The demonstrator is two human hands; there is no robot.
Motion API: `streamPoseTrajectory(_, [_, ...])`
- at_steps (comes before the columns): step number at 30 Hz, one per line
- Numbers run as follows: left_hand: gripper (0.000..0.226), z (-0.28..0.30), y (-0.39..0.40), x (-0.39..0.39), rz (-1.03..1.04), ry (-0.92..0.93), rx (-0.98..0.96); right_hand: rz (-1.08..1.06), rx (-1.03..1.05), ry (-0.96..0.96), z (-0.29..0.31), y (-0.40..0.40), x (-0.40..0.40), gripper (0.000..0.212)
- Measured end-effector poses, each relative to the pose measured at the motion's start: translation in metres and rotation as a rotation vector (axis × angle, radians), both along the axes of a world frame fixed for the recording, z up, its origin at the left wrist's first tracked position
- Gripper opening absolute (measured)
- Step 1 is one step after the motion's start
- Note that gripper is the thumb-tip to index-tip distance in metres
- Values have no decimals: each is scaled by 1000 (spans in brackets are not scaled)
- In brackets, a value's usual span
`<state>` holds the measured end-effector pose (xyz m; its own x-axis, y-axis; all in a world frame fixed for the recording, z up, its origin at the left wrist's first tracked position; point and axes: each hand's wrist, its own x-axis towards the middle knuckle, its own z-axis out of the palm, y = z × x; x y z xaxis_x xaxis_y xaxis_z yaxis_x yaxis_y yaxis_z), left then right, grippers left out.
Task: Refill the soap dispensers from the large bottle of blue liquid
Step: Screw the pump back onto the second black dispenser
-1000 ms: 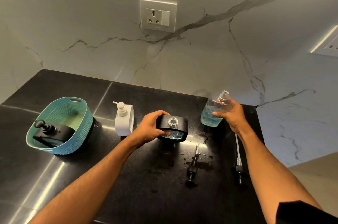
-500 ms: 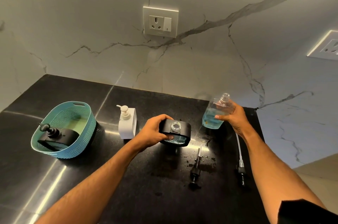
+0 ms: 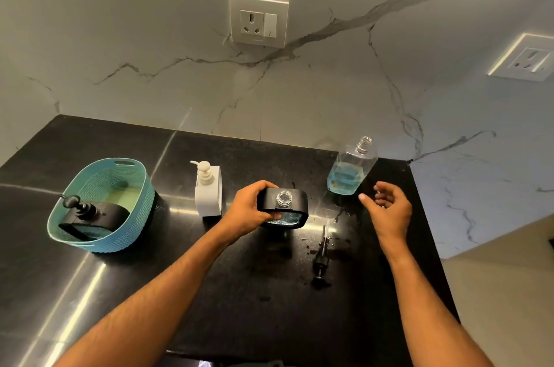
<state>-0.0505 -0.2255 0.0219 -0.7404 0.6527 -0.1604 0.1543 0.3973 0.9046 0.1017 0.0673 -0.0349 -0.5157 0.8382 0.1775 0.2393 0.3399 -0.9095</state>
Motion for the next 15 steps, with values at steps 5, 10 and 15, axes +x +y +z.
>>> streamPoseTrajectory(5, [52,-8,-9,11,17,26,-1,52,45,-102,-13,-58,20,32])
streamPoseTrajectory(10, [54,-18,-21,21,16,20,3,90,73,-288,-34,-114,39,28])
streamPoseTrajectory(15, [54,-26,-29,28,-4,13,-3,115,185,-517,-43,-143,50,37])
